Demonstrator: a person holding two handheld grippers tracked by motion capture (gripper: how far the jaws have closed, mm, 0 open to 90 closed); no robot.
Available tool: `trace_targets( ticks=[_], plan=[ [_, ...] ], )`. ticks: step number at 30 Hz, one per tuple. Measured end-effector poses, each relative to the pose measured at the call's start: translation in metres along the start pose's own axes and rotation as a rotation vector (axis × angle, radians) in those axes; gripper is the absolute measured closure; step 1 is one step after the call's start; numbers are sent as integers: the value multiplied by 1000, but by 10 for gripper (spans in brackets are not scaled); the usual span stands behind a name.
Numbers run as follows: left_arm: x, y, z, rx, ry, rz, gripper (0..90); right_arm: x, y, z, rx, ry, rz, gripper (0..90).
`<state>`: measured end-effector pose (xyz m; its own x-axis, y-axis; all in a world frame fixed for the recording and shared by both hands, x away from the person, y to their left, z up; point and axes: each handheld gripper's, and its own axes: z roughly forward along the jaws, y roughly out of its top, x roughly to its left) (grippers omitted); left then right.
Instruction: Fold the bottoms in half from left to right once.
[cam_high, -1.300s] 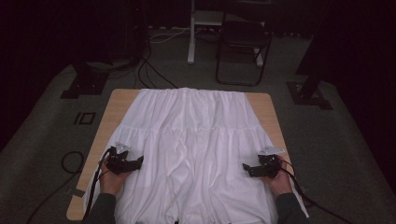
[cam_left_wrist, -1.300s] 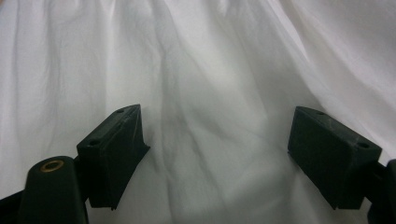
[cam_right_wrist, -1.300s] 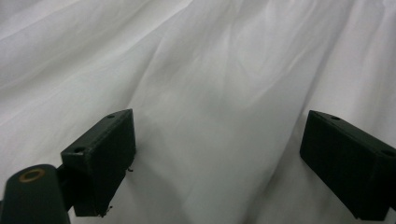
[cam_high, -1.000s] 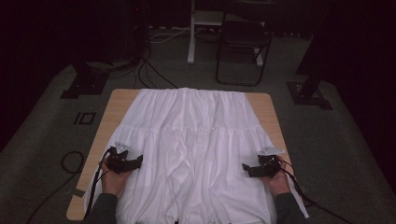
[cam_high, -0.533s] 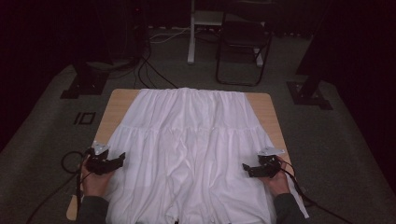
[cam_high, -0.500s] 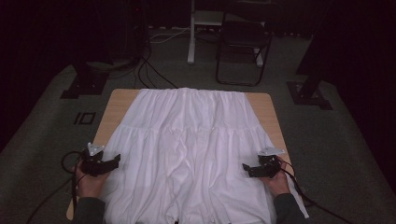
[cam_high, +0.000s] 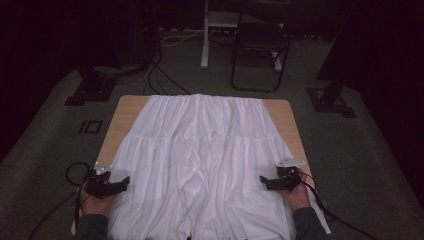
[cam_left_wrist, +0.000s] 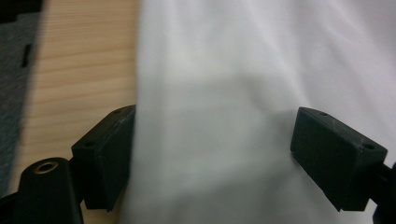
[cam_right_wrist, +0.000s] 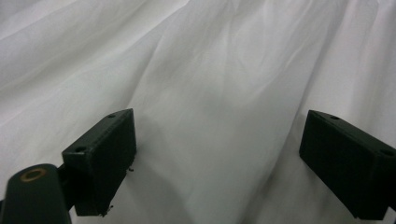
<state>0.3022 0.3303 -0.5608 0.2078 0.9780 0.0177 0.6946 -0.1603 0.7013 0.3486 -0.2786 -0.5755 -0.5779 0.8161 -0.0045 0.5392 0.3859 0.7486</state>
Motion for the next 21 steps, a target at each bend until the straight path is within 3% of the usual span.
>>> trace_targets(
  ticks=[1, 7, 9, 10, 11, 15, 20, 21],
  plan=[
    [-9, -4, -4, 4, -20, 25, 165, 0, 0, 0, 0, 0, 0, 103],
    [-18, -10, -10, 11, -35, 48, 185, 0, 0, 0, 0, -1, 0, 103],
    [-17, -8, -11, 13, -33, 44, 326, 0, 0, 0, 0, -2, 0, 104],
    [-16, -7, -13, 6, -42, 47, 326, 0, 0, 0, 0, -2, 0, 104],
    [-14, -6, -15, 9, -54, 58, 527, 0, 0, 0, 1, -2, 0, 104],
    [-13, -6, -14, -2, -87, 61, 830, 0, 0, 0, 0, -3, 1, 105],
    [-15, -6, -14, -3, -76, 90, 846, 0, 0, 0, 0, -3, 1, 105],
    [-16, -6, -14, -2, -72, 95, 854, 0, 0, -1, -8, -3, 1, 150]
  ],
)
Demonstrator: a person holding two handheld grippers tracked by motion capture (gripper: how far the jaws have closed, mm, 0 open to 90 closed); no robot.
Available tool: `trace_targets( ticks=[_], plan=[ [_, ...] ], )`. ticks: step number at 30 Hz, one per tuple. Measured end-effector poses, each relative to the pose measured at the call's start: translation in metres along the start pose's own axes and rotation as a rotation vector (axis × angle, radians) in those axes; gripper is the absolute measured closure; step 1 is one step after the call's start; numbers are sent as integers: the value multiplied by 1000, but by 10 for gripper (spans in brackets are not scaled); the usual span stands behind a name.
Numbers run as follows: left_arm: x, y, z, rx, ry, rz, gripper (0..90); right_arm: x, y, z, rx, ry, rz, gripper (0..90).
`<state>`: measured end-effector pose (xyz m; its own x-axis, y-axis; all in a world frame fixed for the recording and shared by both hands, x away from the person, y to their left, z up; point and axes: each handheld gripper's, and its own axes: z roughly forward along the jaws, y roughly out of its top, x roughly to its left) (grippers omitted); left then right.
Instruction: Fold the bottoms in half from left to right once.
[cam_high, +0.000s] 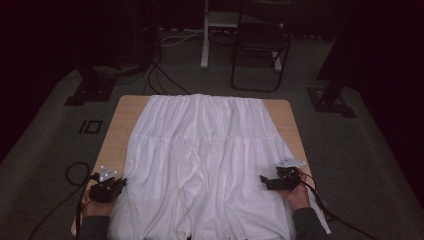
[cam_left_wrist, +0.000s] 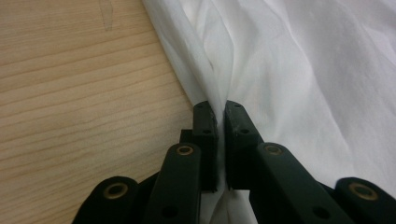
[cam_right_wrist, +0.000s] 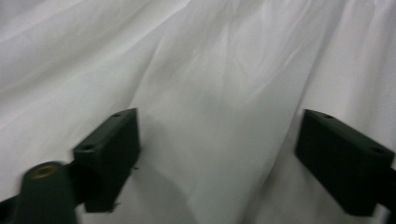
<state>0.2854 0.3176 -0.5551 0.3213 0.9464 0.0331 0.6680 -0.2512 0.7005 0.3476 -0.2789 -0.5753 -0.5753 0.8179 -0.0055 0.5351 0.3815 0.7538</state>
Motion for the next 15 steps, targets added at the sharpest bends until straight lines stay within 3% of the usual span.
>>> trace_targets(
  ticks=[3, 5, 7, 11, 12, 15],
  plan=[
    [-2, 2, 2, 0, 30, 24, 861, 0, 0, -1, -7, -2, 4, 175],
    [0, 5, 3, 2, 69, 38, 864, 0, -2, -3, -17, -1, 1, 258],
    [6, 10, 2, -13, 80, 24, 865, 0, -2, -10, -20, 4, -3, 351],
    [20, 15, -4, -48, 120, -8, 866, -6, 0, -27, -57, -14, 17, 396],
    [27, 17, -7, -50, 138, -10, 866, -12, -1, -39, -63, -48, 30, 401],
    [36, 19, -9, -55, 157, -20, 865, -17, -5, -52, -57, -89, 36, 392]
  ],
)
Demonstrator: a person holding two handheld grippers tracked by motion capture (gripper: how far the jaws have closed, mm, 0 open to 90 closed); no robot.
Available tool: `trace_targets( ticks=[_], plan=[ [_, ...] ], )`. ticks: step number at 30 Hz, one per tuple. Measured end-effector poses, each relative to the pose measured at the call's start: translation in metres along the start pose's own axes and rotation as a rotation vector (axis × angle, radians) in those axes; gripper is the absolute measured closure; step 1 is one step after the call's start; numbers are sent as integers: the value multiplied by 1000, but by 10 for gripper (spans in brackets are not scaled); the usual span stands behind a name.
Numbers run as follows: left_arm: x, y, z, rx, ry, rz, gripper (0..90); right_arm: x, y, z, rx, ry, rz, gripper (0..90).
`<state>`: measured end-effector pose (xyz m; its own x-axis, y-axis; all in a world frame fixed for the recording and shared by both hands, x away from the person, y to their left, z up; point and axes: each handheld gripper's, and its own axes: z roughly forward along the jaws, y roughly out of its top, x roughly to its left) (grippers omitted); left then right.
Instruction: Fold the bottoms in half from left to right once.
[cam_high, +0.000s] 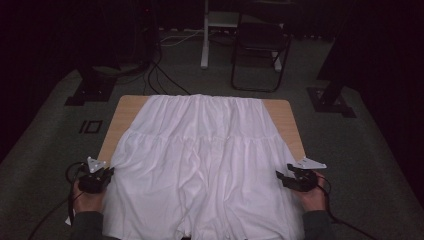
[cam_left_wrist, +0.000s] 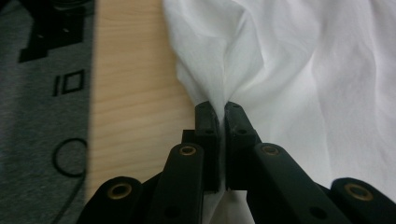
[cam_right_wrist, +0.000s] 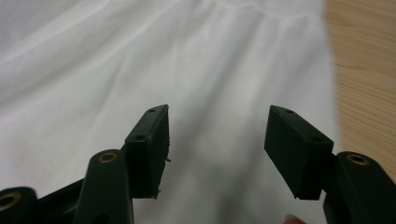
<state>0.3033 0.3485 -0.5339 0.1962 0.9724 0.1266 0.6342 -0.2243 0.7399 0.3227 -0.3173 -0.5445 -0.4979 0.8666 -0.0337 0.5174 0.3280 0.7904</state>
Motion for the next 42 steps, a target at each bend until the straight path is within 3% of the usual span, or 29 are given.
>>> trace_targets(
  ticks=[1, 6, 11, 15, 16, 17, 19, 20, 22, 23, 27, 31, 32, 34, 37, 38, 39, 40, 42],
  plan=[
    [5, 1, -1, -2, 9, -6, 865, -5, -5, -10, -2, -19, 7, 384],
    [34, 6, -1, -8, 83, -49, 865, -13, -27, -29, 32, -61, 20, 346],
    [63, 11, 4, 22, 180, -77, 866, -19, -40, -30, 50, -65, 49, 337],
    [82, 18, 10, 55, 283, -93, 867, -16, -40, -27, 54, -56, 45, 336],
    [86, 20, 11, 61, 315, -100, 867, -16, -40, -27, 54, -56, 45, 336],
    [94, 25, 11, 65, 409, -141, 869, -13, -39, -26, 55, -47, 33, 333],
    [94, 25, 11, 65, 409, -141, 870, -12, -39, -25, 56, -45, 29, 333],
    [104, 36, 7, 67, 575, -222, 871, -10, -39, -23, 62, -40, 26, 330],
    [104, 45, 2, 46, 585, -216, 870, -9, -39, -22, 65, -35, 22, 330],
    [104, 45, 2, 46, 585, -216, 870, -9, -39, -22, 65, -35, 22, 330],
    [82, 56, -9, -6, 544, -146, 869, -8, -43, -16, 85, -27, 19, 324],
    [57, 62, -18, -54, 457, -97, 868, -7, -43, -15, 89, -25, 13, 321],
    [51, 63, -21, -72, 421, -92, 867, -7, -44, -14, 92, -25, 13, 321],
    [34, 68, -28, -95, 361, -43, 867, -7, -44, -13, 93, -23, 15, 318],
    [13, 76, -37, -143, 253, -21, 866, -9, -46, -12, 82, -8, 41, 316],
    [-2, 83, -44, -179, 155, -18, 866, -10, -47, -12, 73, -1, 49, 314],
    [-11, 86, -46, -195, 107, -9, 866, -10, -47, -12, 69, -1, 49, 314],
    [-11, 86, -46, -195, 107, -9, 866, -10, -47, -12, 69, -1, 49, 314],
    [-30, 93, -49, -203, 43, 41, 866, -10, -48, -12, 65, 0, 49, 308]
  ],
)
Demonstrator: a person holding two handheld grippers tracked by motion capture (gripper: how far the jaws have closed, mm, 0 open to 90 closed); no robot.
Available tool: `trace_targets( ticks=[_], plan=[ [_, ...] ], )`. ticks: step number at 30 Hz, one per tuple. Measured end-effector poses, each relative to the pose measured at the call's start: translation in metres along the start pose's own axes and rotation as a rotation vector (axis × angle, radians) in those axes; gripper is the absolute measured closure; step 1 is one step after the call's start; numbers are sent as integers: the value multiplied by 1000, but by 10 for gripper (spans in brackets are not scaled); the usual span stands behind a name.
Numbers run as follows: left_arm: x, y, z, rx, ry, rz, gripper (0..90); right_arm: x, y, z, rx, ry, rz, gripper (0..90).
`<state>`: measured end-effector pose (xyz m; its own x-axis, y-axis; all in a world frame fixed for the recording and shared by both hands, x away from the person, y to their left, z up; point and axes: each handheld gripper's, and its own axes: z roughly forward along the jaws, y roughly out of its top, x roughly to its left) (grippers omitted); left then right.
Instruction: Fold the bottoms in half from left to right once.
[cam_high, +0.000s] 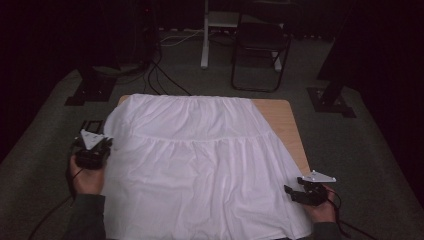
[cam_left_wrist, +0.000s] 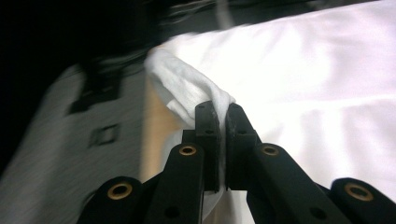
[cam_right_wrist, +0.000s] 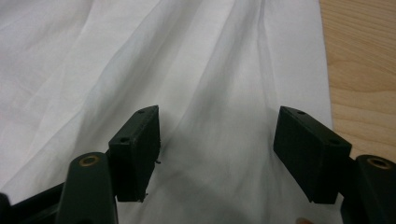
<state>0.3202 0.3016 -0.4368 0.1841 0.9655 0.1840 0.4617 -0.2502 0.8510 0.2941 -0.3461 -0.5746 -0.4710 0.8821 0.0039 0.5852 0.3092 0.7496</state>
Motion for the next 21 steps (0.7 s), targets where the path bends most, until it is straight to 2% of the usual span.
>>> trace_targets(
  ticks=[2, 6, 7, 9, 10, 13, 14, 15, 16, 20, 21],
  plan=[
    [-20, 8, -1, -9, -65, 43, 866, 0, -1, 0, -5, 0, 0, 303],
    [-47, 19, 2, -24, -167, 68, 865, 0, -2, 0, -15, 1, 0, 301],
    [-47, 19, 2, -24, -167, 68, 866, 0, -2, 0, -15, 1, 0, 301],
    [-70, 28, 11, -44, -295, 70, 865, 1, -3, 1, -27, 1, 4, 293],
    [-70, 28, 11, -44, -295, 70, 865, 1, -3, 1, -27, 1, 4, 293],
    [-90, 36, 17, -54, -387, 74, 865, 1, -4, 1, -34, -1, 3, 286],
    [-101, 40, 20, -66, -434, 85, 865, 2, -4, 2, -35, -3, 6, 285],
    [-101, 40, 20, -66, -434, 85, 865, 2, -4, 2, -35, -3, 6, 285],
    [-108, 42, 22, -70, -460, 87, 865, 2, -4, 2, -34, -6, 9, 285],
    [-135, 51, 31, -76, -532, 134, 864, 2, -4, 2, -34, -9, 9, 284],
    [-143, 52, 36, -70, -562, 140, 865, 3, -4, 2, -35, -11, 10, 284]
  ],
)
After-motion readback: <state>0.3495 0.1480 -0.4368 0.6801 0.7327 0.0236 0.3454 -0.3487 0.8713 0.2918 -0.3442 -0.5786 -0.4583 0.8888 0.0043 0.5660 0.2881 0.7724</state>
